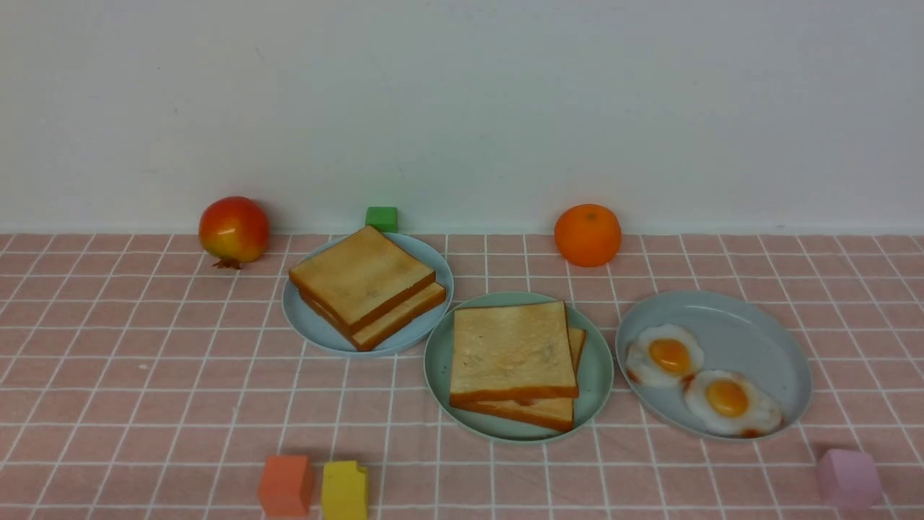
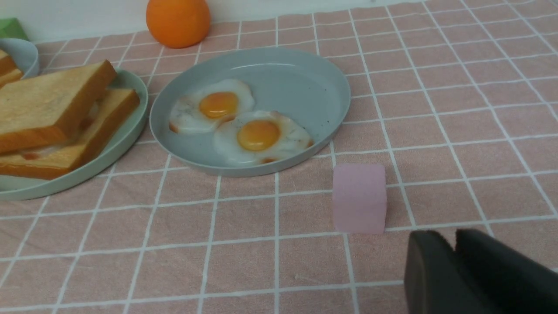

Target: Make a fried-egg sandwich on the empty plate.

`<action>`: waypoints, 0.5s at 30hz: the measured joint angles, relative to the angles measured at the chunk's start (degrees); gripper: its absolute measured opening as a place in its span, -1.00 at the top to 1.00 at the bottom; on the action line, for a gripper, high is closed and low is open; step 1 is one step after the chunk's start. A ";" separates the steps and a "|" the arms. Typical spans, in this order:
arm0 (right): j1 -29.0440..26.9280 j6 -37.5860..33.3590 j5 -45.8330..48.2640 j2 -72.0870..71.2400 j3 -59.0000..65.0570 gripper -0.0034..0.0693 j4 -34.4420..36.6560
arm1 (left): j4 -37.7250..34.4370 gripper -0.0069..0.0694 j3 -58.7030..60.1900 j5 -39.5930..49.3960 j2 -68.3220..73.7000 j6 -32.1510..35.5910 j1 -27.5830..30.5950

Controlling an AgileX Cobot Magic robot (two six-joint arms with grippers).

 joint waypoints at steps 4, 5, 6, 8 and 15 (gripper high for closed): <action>0.00 0.00 0.00 0.00 0.00 0.56 0.00 | 0.00 0.61 0.00 0.00 0.00 0.00 0.00; 0.00 0.00 0.00 0.00 0.00 0.56 0.00 | 0.00 0.61 0.00 0.00 0.00 0.00 0.00; 0.00 0.00 0.00 0.00 0.00 0.56 0.00 | 0.00 0.61 0.00 0.00 0.00 0.00 0.00; 0.00 0.00 0.00 0.00 0.00 0.56 0.00 | 0.00 0.61 0.00 0.00 0.00 0.00 0.00; 0.00 0.00 0.00 0.00 0.00 0.54 0.00 | 0.00 0.61 0.00 0.00 0.00 0.00 0.00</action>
